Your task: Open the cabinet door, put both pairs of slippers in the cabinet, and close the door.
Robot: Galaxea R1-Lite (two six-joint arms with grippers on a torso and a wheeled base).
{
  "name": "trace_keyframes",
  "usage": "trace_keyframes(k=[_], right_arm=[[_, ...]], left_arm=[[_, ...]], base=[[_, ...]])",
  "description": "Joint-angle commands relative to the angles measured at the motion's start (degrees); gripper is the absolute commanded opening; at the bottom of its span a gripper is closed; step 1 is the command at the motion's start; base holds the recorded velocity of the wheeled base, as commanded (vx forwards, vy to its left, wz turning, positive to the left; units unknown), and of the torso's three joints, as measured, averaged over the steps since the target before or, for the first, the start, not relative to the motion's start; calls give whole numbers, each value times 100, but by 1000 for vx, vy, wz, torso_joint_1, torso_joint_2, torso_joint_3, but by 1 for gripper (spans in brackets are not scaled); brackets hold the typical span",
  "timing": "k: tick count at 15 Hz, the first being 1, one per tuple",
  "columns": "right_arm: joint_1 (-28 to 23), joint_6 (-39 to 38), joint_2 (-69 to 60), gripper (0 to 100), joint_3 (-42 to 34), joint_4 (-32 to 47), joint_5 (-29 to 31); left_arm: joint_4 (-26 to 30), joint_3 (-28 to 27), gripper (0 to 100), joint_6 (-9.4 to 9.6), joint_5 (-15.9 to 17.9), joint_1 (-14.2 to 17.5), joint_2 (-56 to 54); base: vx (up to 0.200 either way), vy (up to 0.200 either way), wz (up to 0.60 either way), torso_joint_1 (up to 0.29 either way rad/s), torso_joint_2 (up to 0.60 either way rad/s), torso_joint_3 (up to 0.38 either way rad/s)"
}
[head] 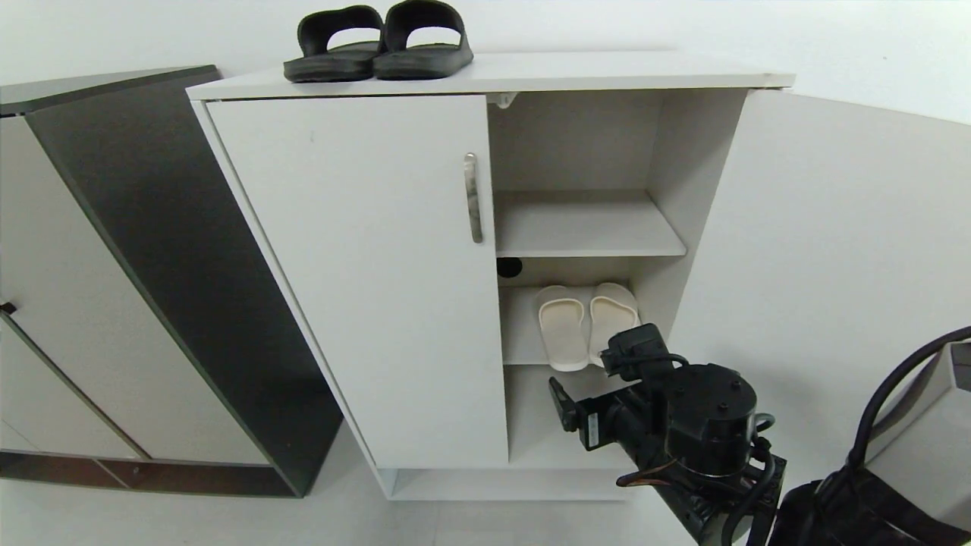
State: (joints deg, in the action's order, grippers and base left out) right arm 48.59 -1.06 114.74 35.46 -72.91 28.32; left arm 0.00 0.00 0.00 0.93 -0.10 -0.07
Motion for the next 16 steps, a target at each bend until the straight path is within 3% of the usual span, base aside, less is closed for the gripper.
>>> trace_keyframes(k=[1, 12, 16], right_arm=[[1, -8, 5, 100, 31, -13, -2], [-192, -26, 40, 100, 13, -92, -11], [-271, 80, 137, 100, -162, -487, -186]], left_arm=[[-9, 0, 0, 0, 4, 1, 7], [-9, 0, 0, 0, 4, 1, 7], [-9, 0, 0, 0, 4, 1, 7]], base=[[0, 200, 0, 12, 2, 7], [0, 200, 0, 2, 3, 2], [0, 0, 0, 0, 0, 0]])
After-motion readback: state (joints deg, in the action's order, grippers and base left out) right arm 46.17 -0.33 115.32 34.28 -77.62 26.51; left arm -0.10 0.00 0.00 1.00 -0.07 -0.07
